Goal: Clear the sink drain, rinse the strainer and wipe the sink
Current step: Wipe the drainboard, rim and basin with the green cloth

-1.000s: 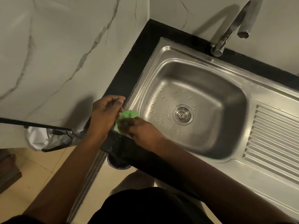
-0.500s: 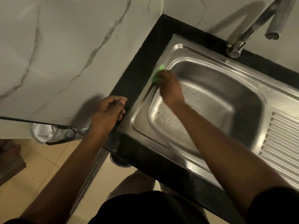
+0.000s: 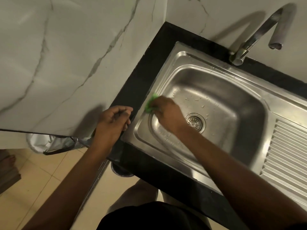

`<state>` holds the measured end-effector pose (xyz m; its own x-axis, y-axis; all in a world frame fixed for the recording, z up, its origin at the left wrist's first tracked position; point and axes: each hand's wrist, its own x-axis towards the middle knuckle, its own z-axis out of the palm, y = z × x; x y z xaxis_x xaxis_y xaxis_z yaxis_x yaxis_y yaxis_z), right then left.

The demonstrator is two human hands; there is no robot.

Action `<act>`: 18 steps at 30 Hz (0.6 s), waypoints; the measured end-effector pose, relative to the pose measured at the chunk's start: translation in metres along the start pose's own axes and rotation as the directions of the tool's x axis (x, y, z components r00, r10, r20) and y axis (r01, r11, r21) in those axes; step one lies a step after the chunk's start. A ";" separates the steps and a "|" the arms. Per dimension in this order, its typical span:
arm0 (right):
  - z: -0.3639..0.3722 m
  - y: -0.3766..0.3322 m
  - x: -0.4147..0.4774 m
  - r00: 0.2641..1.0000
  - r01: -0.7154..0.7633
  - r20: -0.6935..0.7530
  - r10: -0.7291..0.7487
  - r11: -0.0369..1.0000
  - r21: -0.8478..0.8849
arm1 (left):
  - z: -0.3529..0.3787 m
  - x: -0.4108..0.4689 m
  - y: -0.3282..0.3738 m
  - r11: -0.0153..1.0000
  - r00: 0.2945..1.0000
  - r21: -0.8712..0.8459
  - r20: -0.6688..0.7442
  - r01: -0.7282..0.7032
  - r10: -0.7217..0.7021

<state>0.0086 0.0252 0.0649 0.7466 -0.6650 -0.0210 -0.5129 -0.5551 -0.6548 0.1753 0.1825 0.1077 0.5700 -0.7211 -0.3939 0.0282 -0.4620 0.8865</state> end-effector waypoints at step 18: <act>0.004 0.011 0.004 0.987 0.157 0.039 -0.153 0.982 -0.106 | 0.032 0.025 0.027 1.000 1.000 -0.021 0.015 -0.004 0.004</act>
<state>0.0072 0.0181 0.0547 0.8323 -0.5521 0.0504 -0.4315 -0.7021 -0.5665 0.1639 0.1352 0.1136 0.5577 -0.7306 -0.3939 0.0431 -0.4484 0.8928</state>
